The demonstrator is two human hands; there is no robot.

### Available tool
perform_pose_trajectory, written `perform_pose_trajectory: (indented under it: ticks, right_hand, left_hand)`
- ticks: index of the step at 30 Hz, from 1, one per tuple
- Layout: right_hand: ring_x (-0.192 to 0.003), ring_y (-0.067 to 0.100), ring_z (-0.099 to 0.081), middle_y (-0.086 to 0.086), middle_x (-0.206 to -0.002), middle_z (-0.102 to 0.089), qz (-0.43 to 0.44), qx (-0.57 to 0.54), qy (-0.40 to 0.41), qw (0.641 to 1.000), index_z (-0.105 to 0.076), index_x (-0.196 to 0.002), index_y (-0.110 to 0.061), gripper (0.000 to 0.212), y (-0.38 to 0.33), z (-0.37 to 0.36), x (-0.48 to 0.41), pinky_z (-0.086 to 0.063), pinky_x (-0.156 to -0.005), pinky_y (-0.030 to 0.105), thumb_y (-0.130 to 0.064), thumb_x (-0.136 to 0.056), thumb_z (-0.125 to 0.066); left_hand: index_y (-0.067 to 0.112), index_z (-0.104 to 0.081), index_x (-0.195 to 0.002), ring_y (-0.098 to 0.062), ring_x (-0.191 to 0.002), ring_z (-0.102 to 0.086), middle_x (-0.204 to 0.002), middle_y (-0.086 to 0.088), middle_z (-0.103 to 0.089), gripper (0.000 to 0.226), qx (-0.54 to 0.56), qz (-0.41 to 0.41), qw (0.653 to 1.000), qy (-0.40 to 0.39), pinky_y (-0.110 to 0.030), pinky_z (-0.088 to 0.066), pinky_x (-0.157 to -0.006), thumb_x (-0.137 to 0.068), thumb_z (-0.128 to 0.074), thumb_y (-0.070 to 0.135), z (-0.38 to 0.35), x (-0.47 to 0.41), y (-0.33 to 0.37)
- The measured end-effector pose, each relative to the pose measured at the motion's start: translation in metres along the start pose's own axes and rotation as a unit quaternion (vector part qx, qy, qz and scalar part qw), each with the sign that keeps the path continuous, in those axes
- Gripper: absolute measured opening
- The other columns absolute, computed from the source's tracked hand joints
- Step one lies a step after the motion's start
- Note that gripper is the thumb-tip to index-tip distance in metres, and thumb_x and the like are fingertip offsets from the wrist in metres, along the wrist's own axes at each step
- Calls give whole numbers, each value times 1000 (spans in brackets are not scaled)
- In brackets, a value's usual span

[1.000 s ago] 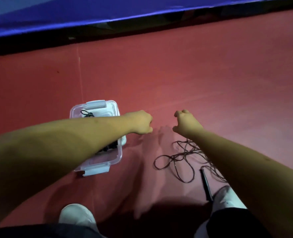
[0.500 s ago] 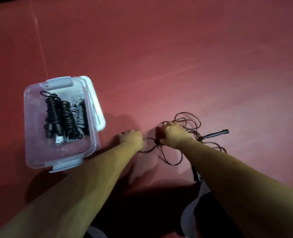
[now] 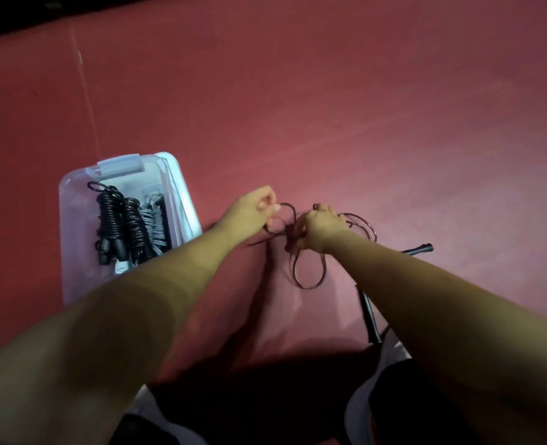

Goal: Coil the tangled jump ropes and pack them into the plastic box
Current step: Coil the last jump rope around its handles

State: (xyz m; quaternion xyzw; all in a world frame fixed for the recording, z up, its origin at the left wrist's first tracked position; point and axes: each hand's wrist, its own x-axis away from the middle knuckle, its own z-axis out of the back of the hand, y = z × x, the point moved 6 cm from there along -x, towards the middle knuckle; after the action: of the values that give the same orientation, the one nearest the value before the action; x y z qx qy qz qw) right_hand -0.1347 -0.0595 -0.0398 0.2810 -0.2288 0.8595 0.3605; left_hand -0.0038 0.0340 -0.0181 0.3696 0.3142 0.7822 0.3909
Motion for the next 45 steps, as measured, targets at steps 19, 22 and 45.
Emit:
perform_pose_trajectory:
  ticks: [19,22,45]
  right_hand:
    - [-56,18,-64,9,-59,-63,286,-285,232,885,-70,-75,-9,17,-67,307,259,-52,-61,25,-16,-91,-71]
    - [-49,21,-55,6,-51,-53,310,-343,294,837,-70,-79,-1,17,-66,340,305,-49,-52,24,-13,-90,-70]
    - [-41,13,-23,-4,-41,-31,312,-521,253,753,-61,-70,-5,33,-31,334,308,-17,-49,26,-18,-100,-56]
  left_hand:
    - [16,-63,-79,-4,-64,-49,-67,8,-57,22,-55,-224,971,66,-21,-40,-67,-97,-62,29,174,120,249]
    - [6,-61,-81,-5,-66,-54,-71,-2,-60,23,38,-226,973,40,-17,-43,-71,-88,-61,27,179,132,253]
    - [6,-59,-80,-16,-55,-54,-60,-8,-57,53,-34,-176,980,-82,-21,-45,-61,-90,-58,58,185,154,250]
